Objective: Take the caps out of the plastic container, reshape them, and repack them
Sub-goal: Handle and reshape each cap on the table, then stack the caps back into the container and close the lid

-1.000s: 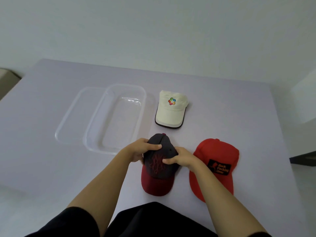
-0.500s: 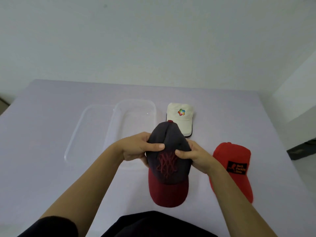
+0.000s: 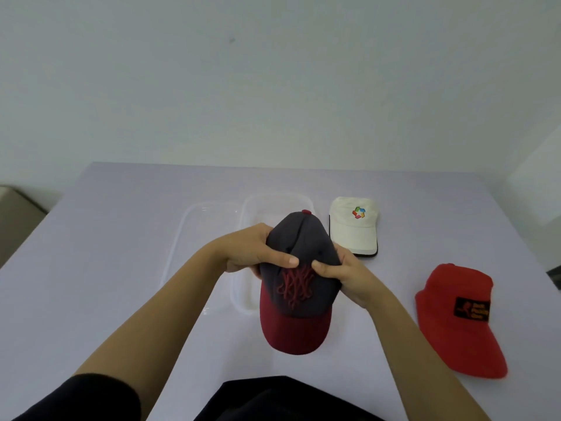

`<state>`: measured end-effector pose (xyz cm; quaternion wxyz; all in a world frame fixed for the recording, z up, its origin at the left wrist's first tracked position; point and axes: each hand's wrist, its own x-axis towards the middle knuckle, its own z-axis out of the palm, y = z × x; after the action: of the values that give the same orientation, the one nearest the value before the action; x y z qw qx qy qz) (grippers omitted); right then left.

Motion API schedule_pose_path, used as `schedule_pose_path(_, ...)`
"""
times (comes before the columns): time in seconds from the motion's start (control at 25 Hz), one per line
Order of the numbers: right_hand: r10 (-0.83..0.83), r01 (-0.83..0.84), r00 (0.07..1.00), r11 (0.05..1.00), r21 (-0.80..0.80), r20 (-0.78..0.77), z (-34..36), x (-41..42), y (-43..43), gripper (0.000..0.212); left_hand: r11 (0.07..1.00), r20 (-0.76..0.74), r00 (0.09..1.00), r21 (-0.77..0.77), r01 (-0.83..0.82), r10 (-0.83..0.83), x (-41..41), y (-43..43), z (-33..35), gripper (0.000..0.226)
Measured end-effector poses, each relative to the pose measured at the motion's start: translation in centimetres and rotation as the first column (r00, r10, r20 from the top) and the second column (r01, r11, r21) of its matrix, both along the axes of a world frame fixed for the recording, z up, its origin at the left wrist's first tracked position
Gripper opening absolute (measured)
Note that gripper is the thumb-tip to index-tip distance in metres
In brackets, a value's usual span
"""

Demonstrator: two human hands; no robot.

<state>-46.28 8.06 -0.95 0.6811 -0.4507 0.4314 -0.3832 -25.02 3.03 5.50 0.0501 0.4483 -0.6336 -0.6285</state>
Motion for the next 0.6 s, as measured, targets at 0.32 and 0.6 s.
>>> schedule_pose_path(0.32, -0.352, 0.371, 0.895, 0.929, 0.018, -0.272, -2.8, 1.2, -3.3, 0.046, 0.997, 0.069, 0.996, -0.053, -0.047, 0.051, 1.4, -6.2, 0.3, 0.025)
schedule_pose_path(0.6, -0.288, 0.438, 0.728, 0.894, 0.098, -0.623, -9.3, 4.3, -1.3, 0.051, 0.99, 0.148, 0.983, 0.076, -0.121, 0.108, 0.6, -8.7, -7.1, 0.022)
